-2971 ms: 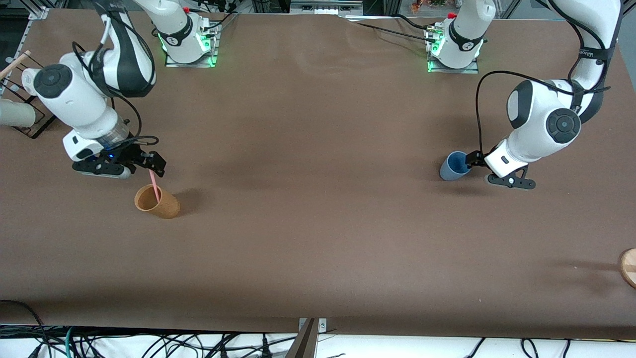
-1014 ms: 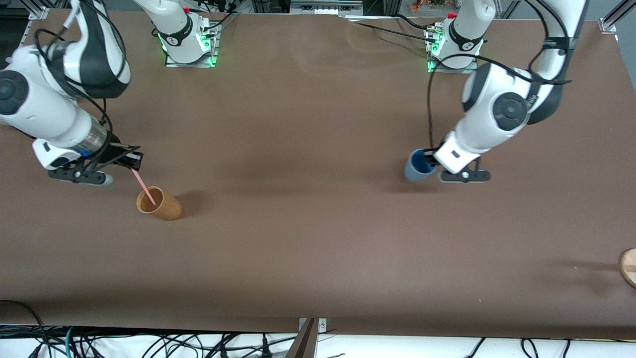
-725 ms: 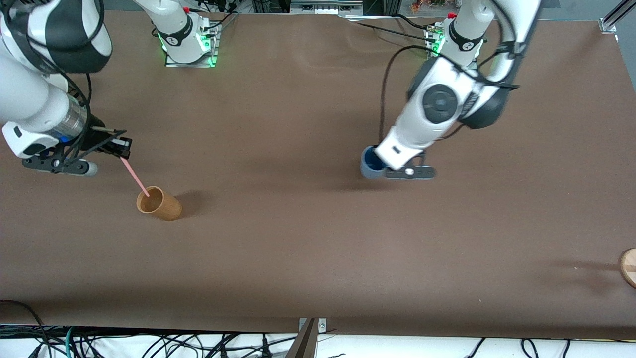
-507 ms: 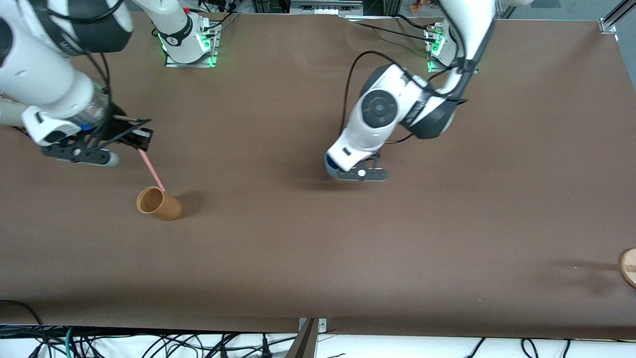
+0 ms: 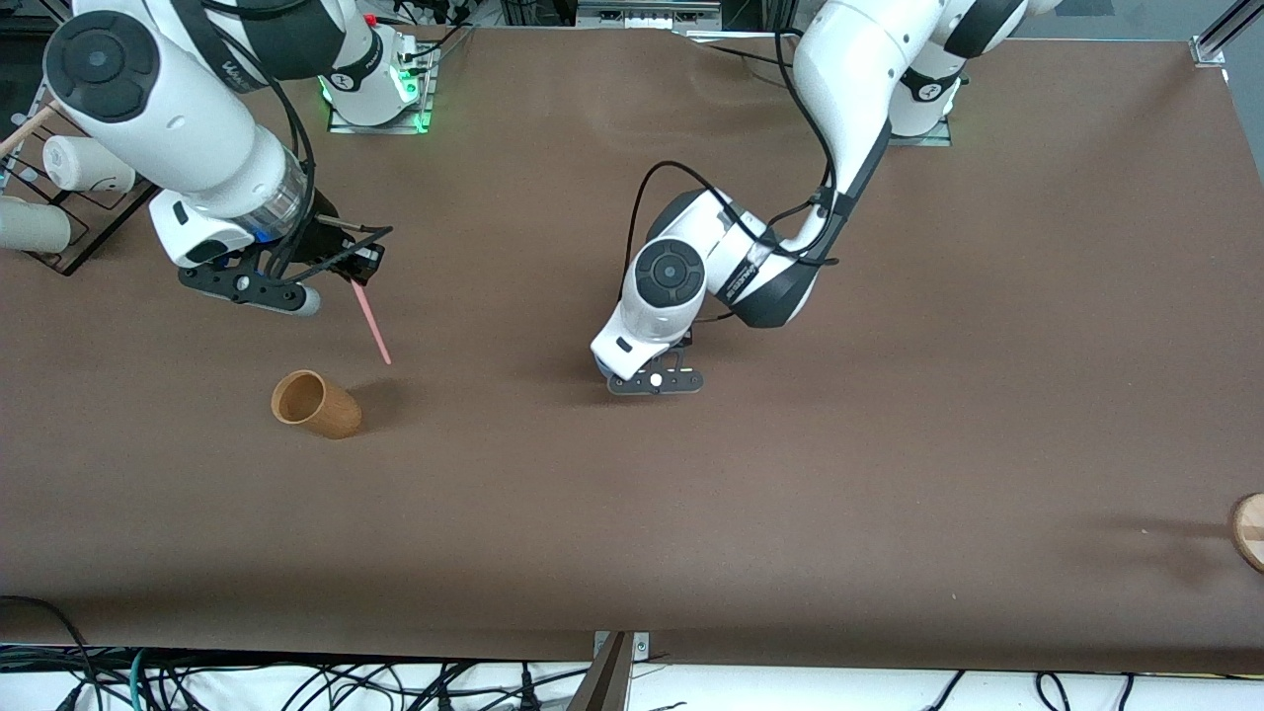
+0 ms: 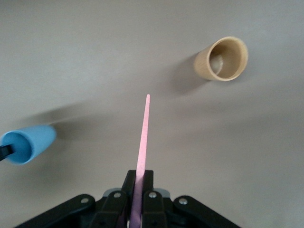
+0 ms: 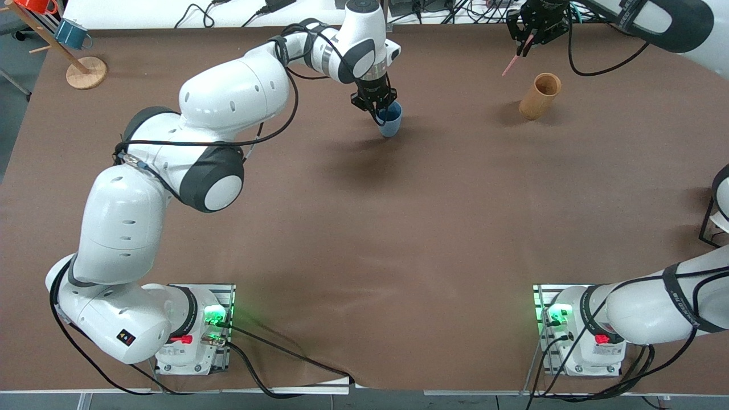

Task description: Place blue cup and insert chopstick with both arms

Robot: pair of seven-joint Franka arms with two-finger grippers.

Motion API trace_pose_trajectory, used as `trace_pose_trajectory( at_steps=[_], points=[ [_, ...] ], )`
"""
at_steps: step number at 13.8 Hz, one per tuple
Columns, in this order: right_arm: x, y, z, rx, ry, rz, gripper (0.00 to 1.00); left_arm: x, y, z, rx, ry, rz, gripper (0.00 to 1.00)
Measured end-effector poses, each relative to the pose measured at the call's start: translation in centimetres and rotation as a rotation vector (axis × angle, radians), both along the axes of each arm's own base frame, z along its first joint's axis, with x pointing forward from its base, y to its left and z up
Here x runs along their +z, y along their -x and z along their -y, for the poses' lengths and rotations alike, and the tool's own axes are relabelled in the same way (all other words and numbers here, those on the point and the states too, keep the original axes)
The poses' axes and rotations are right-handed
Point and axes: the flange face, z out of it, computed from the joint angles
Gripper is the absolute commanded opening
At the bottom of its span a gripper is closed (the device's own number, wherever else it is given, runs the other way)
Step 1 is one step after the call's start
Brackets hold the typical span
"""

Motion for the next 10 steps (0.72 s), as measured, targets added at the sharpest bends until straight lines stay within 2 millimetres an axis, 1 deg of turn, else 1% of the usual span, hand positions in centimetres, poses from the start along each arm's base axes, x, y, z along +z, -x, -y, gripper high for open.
trace_pose_trajectory(
  at_steps=[1,3,4,5,7,10],
  points=[
    [0.1,-0.1,0.2,-0.01,-0.02,-0.005,0.0,-0.8,-0.2,0.1,0.022,0.0,0.001,0.05],
    [0.2,-0.1,0.1,-0.015,-0.034,-0.008,0.0,-0.7,-0.4,0.2,0.052,0.003,0.006,0.68],
    [0.2,0.0,-0.2,-0.01,-0.037,-0.01,0.0,-0.6,-0.5,0.2,0.065,0.004,0.007,0.92],
    [0.2,0.1,-0.5,-0.005,-0.04,-0.011,0.0,-0.5,-0.5,0.2,0.077,0.005,0.008,1.0],
    [0.2,0.3,-1.1,0.002,-0.051,-0.015,0.0,0.2,-0.7,0.4,0.086,0.013,0.017,1.0],
    [0.3,0.7,-2.2,-0.016,-0.154,-0.054,0.0,1.8,-0.9,0.7,0.109,0.042,0.007,1.0]
  ],
)
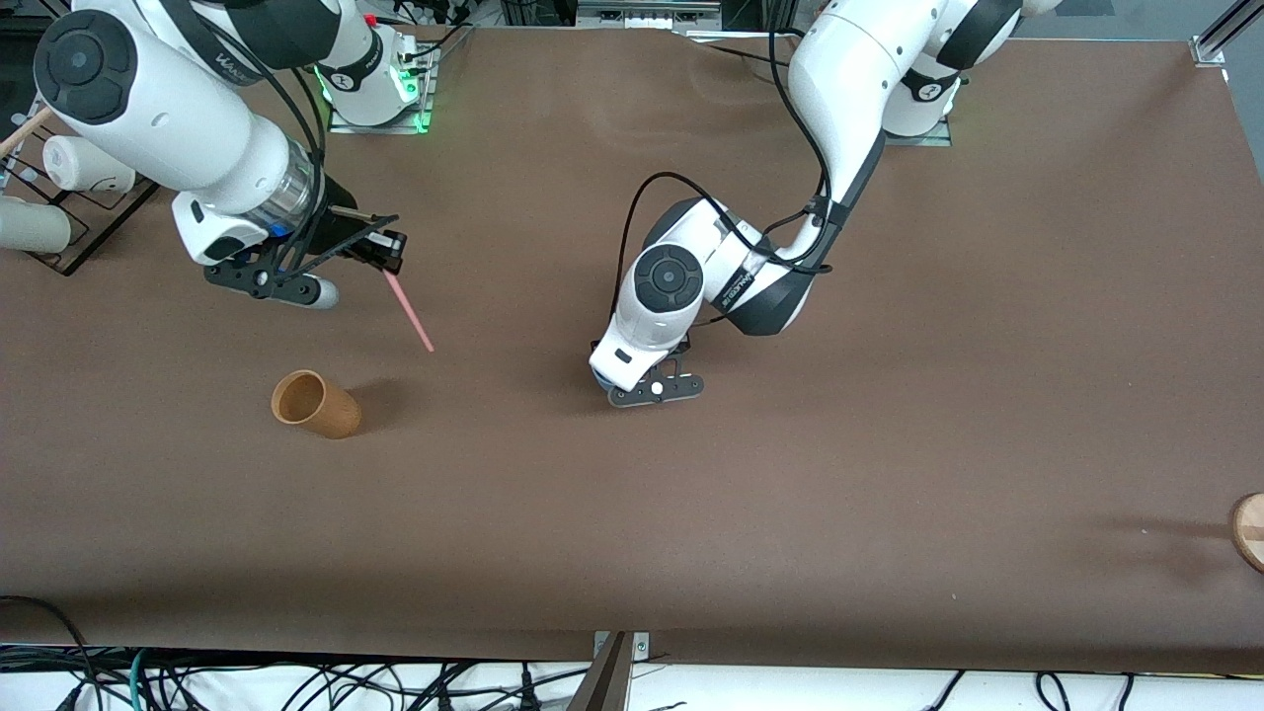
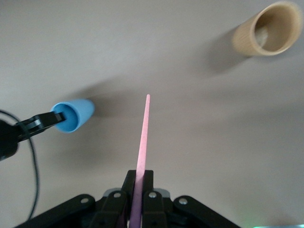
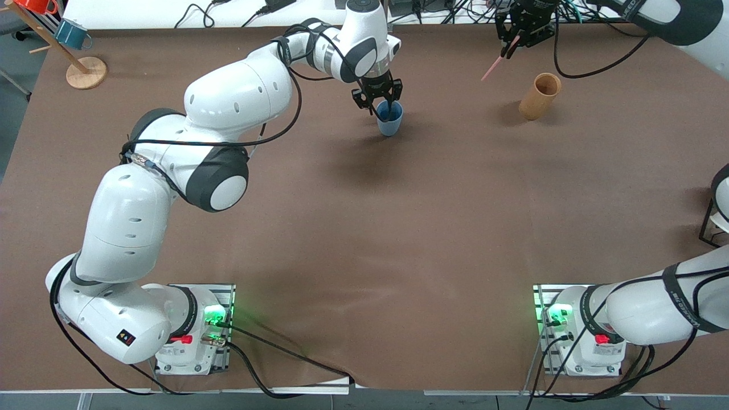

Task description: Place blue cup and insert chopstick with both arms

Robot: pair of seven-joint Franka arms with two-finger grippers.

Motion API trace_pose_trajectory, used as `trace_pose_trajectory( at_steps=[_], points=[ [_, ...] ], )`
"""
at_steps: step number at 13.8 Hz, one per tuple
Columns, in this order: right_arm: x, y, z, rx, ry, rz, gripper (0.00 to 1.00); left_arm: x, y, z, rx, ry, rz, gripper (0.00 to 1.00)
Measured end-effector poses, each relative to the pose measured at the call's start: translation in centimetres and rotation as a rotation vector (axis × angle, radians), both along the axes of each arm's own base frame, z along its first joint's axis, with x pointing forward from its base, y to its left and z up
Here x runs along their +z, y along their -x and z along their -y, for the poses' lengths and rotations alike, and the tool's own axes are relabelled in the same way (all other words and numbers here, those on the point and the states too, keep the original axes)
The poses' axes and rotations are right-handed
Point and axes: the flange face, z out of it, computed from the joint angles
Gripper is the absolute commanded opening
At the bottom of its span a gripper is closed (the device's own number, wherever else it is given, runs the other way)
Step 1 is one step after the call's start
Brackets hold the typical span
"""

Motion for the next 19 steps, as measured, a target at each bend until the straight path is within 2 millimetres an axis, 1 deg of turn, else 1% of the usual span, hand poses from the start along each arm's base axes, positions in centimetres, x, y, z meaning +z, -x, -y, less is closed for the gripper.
trace_pose_trajectory(
  at_steps=[2,3,4,5,6,8,9,11,12,14,15,17,18,19],
  points=[
    [0.1,0.1,-0.2,-0.006,-0.029,-0.01,0.0,2.3,-0.3,-0.6,0.008,0.009,-0.015,1.0],
    [0.1,0.1,-0.3,-0.007,-0.035,-0.012,0.0,3.8,-0.6,-1.4,0.001,0.002,-0.022,1.0],
    [0.1,0.1,-0.4,-0.008,-0.041,-0.015,0.0,5.6,-1.1,-2.8,-0.022,-0.003,-0.028,1.0],
    [0.0,0.1,-0.6,-0.012,-0.062,-0.025,0.0,7.5,-1.9,-4.7,-0.049,-0.006,-0.029,1.0],
    [-0.1,0.1,-1.0,-0.021,-0.104,-0.046,0.0,9.6,-3.1,-7.2,-0.072,-0.002,-0.02,1.0],
    [-0.7,0.1,-2.1,-0.038,-0.189,-0.091,0.0,13.9,-5.5,-13.1,-0.109,0.013,0.008,1.0],
    [-1.2,0.0,-2.9,-0.038,-0.214,-0.103,0.0,16.1,-6.3,-16.1,-0.124,0.02,0.025,1.0],
    [-2.5,0.0,-5.5,-0.024,-0.234,-0.089,0.0,20.0,-7.2,-21.6,-0.152,0.027,0.049,1.0],
    [-3.4,0.1,-7.4,-0.01,-0.238,-0.074,0.0,21.8,-7.3,-24.5,-0.173,0.026,0.05,1.0],
    [-5.4,0.7,-11.1,0.02,-0.241,-0.062,0.0,24.5,-7.1,-30.5,-0.211,0.023,0.029,1.0],
    [-6.4,1.0,-12.4,0.032,-0.239,-0.062,0.0,25.7,-7.0,-33.5,-0.221,0.024,0.022,1.0],
    [-8.3,0.7,-13.6,0.03,-0.237,-0.059,0.0,27.8,-6.5,-38.8,-0.215,0.01,0.02,1.0],
    [-9.2,0.4,-13.9,0.025,-0.237,-0.054,0.0,28.7,-5.9,-40.5,-0.214,-0.02,0.021,1.0],
    [-10.2,0.2,-14.4,0.023,-0.235,-0.049,0.0,29.7,-5.0,-41.5,-0.226,-0.056,0.023,1.0]
  ],
)
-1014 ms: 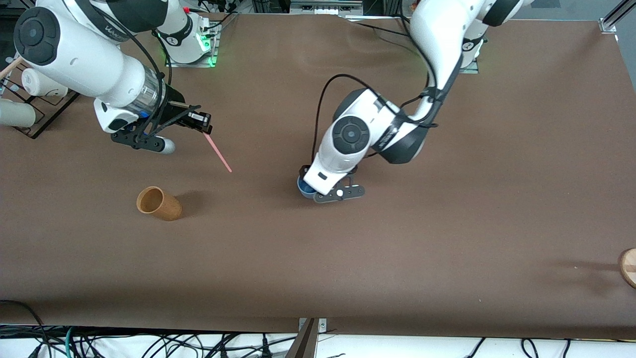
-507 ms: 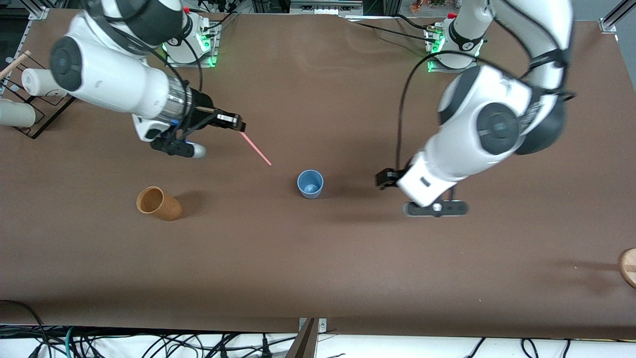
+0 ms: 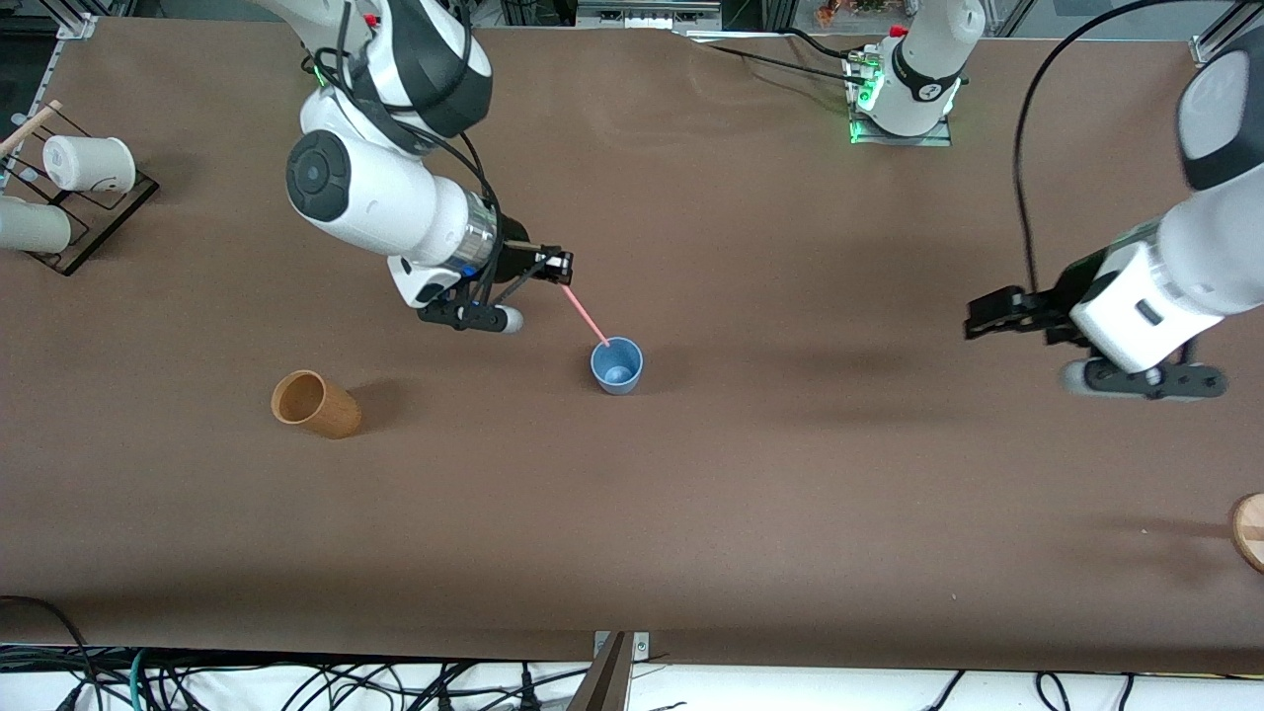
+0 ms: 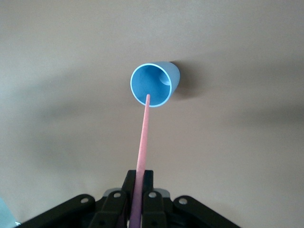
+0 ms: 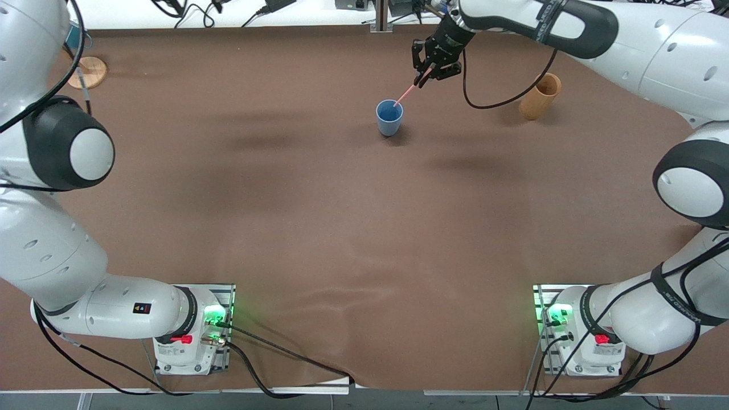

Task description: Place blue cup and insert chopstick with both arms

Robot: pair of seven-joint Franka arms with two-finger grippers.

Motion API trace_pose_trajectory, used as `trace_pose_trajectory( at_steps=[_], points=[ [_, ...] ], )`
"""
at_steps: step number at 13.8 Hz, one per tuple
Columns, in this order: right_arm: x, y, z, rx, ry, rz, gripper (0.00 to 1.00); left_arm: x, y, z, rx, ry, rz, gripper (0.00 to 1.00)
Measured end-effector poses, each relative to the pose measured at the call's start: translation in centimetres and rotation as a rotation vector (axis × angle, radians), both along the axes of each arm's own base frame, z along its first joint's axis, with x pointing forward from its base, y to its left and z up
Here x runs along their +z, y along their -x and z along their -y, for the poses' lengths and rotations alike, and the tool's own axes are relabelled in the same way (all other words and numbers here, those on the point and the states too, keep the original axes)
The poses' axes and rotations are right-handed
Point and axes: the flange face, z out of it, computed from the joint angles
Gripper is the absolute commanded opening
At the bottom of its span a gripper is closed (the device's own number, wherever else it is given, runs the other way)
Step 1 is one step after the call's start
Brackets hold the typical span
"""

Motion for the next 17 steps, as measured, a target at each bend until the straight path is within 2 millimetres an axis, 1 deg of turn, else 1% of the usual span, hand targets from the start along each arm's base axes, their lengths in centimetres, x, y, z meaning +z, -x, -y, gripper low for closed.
trace_pose_trajectory(
  at_steps=[2,3,4,5,7,9,11,12,13,14,15,17],
  points=[
    [-1.9,-0.1,-1.1,0.011,0.02,0.014,0.0,1.7,2.0,-1.1,-0.047,-0.042,0.01,1.0],
    [-2.6,-0.1,-1.4,0.021,0.038,0.029,0.28,2.3,3.0,-2.0,-0.06,-0.048,0.01,1.0],
    [-3.2,-0.1,-1.6,0.033,0.059,0.043,0.76,2.7,4.0,-2.9,-0.064,-0.049,0.0,1.0],
    [-3.5,-0.1,-1.6,0.047,0.081,0.055,1.0,2.8,4.9,-3.6,-0.059,-0.051,-0.011,1.0],
    [-3.6,-0.1,-1.7,0.076,0.122,0.086,1.0,2.7,6.0,-4.7,-0.046,-0.053,-0.025,1.0],
    [-2.8,-0.3,-1.7,0.099,0.154,0.128,1.0,2.2,6.5,-5.5,-0.037,-0.054,-0.039,1.0],
    [-1.0,-0.7,-1.2,0.109,0.175,0.176,1.0,1.8,6.7,-5.7,-0.035,-0.054,-0.051,1.0],
    [0.4,-1.0,-0.4,0.116,0.194,0.208,1.0,1.6,6.7,-5.7,-0.035,-0.054,-0.055,1.0],
    [1.7,-1.3,0.7,0.133,0.22,0.244,1.0,1.5,6.8,-5.6,-0.035,-0.054,-0.057,1.0],
    [3.0,-1.8,2.3,0.16,0.251,0.273,1.0,1.4,6.8,-5.6,-0.037,-0.054,-0.058,1.0],
    [4.1,-2.3,4.4,0.19,0.281,0.29,1.0,1.3,6.8,-5.5,-0.038,-0.054,-0.059,1.0],
    [6.3,-3.6,9.4,0.26,0.326,0.294,1.0,1.2,6.8,-5.2,-0.043,-0.054,-0.061,1.0]
  ],
)
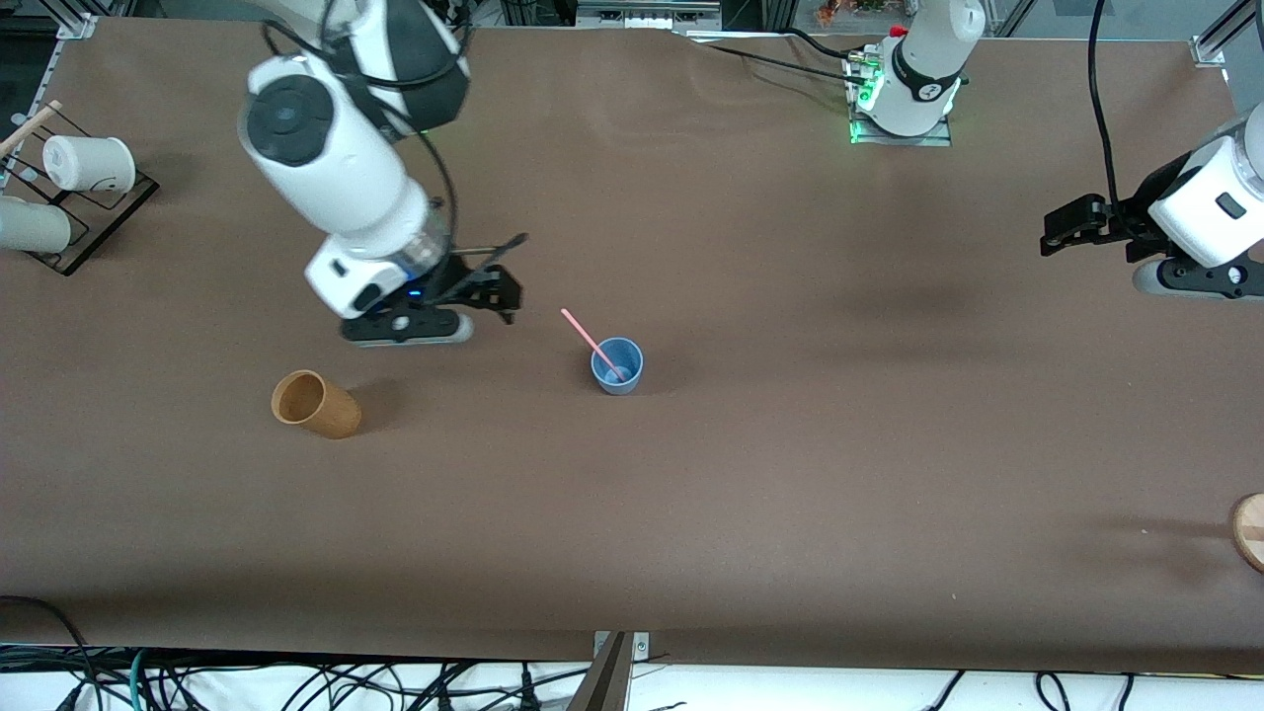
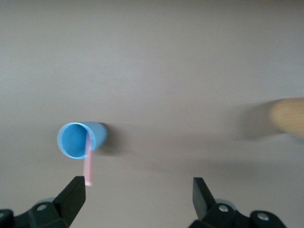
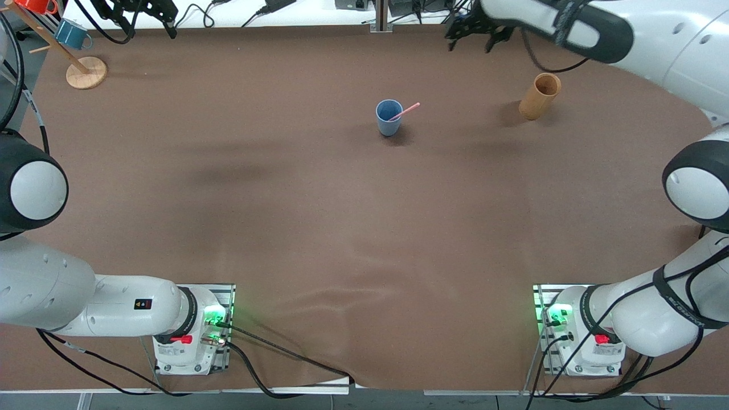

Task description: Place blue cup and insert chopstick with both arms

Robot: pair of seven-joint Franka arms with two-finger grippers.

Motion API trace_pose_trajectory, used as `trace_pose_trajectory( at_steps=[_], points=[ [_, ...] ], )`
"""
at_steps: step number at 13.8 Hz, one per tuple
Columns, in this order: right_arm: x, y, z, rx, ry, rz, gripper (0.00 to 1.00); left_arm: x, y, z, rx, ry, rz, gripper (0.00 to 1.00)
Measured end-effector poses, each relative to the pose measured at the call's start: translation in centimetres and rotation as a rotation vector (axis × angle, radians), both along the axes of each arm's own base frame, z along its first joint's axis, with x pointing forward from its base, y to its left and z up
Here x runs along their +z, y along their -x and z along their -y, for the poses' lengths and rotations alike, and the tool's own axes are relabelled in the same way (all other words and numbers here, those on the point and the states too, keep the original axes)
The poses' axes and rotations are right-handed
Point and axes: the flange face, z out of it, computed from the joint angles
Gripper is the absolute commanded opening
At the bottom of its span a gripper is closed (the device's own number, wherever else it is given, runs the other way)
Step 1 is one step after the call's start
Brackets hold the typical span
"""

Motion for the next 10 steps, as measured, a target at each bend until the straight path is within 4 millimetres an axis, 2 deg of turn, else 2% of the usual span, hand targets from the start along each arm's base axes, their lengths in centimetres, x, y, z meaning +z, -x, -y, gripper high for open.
trace_pose_trajectory(
  at_steps=[2,4,7,9,10],
  points=[
    [1.9,-1.3,5.9,0.061,0.042,-0.01,1.0,0.0,0.0,0.4,-0.007,0.0,-0.001,1.0],
    [2.9,-2.1,11.8,0.108,0.072,-0.032,1.0,-0.1,0.0,0.7,-0.013,0.001,-0.001,1.0],
    [4.2,-2.3,17.9,0.06,0.062,-0.056,1.0,-0.1,-0.1,0.7,-0.012,0.001,0.003,1.0],
    [6.7,-1.8,21.9,0.011,0.032,-0.024,1.0,-0.1,-0.1,0.7,-0.013,0.001,0.004,1.0],
    [8.2,-0.9,23.6,-0.005,0.03,-0.017,1.0,-0.1,-0.1,0.7,-0.013,0.001,0.005,1.0]
  ],
)
